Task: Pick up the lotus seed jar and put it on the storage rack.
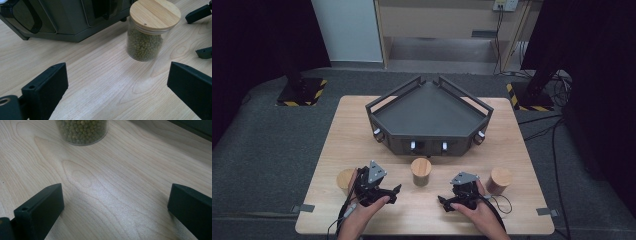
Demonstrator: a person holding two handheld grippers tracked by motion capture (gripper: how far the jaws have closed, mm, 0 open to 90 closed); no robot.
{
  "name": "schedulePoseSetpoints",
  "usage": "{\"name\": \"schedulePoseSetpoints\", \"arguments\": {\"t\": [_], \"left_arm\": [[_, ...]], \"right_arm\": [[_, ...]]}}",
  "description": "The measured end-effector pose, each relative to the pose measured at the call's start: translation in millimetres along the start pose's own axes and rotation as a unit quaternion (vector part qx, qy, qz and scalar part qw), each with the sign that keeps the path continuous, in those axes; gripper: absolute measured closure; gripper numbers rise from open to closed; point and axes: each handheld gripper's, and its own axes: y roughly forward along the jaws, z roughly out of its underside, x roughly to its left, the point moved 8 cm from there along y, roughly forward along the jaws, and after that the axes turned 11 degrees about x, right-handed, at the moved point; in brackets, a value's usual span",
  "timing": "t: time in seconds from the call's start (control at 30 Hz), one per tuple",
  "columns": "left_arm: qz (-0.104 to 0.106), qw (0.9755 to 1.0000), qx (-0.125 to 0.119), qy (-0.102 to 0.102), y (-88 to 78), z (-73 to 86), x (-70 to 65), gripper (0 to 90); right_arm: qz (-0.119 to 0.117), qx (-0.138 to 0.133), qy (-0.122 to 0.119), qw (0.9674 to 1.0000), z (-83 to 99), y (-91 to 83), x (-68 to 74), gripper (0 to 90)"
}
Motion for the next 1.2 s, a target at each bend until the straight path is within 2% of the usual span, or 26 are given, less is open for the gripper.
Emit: {"name": "schedulePoseSetpoints", "arguments": {"t": [1.2], "left_arm": [[-0.024, 0.9994, -0.016, -0.019, -33.8, 8.9, 30.6, 2.2]], "right_arm": [[0.000, 0.000, 0.000, 1.0000, 0.0, 0.0, -0.1, 0.7]]}}
